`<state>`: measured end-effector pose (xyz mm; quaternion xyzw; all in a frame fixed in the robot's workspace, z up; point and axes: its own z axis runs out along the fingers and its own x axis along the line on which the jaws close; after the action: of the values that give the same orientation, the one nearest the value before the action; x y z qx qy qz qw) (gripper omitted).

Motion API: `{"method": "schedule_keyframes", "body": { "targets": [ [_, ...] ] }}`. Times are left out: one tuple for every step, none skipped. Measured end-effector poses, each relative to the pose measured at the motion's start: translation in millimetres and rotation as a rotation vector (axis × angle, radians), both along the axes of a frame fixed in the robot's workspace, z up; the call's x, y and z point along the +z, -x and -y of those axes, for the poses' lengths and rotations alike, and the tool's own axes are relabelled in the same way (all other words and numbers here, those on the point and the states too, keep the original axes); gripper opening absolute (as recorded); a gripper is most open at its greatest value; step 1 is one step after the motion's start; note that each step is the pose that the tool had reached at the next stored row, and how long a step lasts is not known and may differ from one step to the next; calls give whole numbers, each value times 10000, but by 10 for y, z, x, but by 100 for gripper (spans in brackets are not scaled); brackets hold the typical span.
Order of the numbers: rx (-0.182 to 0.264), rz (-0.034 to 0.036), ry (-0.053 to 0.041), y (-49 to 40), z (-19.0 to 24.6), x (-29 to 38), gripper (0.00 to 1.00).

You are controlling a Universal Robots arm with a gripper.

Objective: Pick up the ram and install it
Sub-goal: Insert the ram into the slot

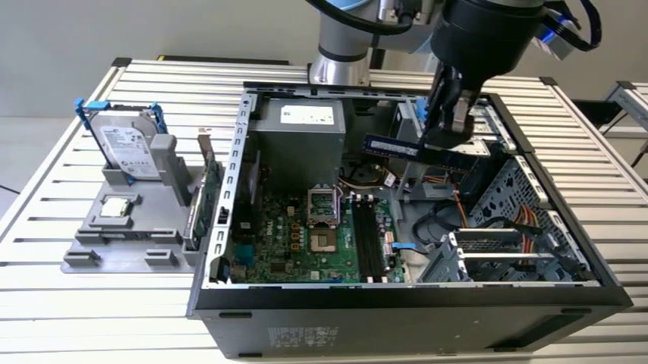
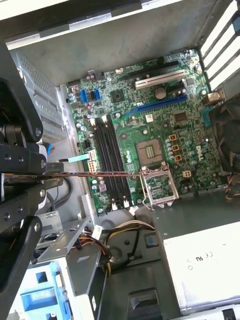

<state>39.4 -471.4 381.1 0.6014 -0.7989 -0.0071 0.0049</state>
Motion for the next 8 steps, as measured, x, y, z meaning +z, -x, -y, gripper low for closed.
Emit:
{"method": "schedule_keyframes", "body": {
  "targets": [
    [-64, -1, 0, 0, 0, 0, 0],
    [-145, -1, 0, 0, 0, 0, 0],
    [-216, -1, 0, 0, 0, 0, 0],
    [-291, -1, -1, 0, 0, 0, 0],
    [-365, -1, -1, 0, 0, 0, 0],
    [-445, -1, -1, 0, 0, 0, 0],
    [-524, -1, -1, 0, 0, 0, 0],
    [-602, -1, -1, 0, 0, 0, 0]
  ]
}}
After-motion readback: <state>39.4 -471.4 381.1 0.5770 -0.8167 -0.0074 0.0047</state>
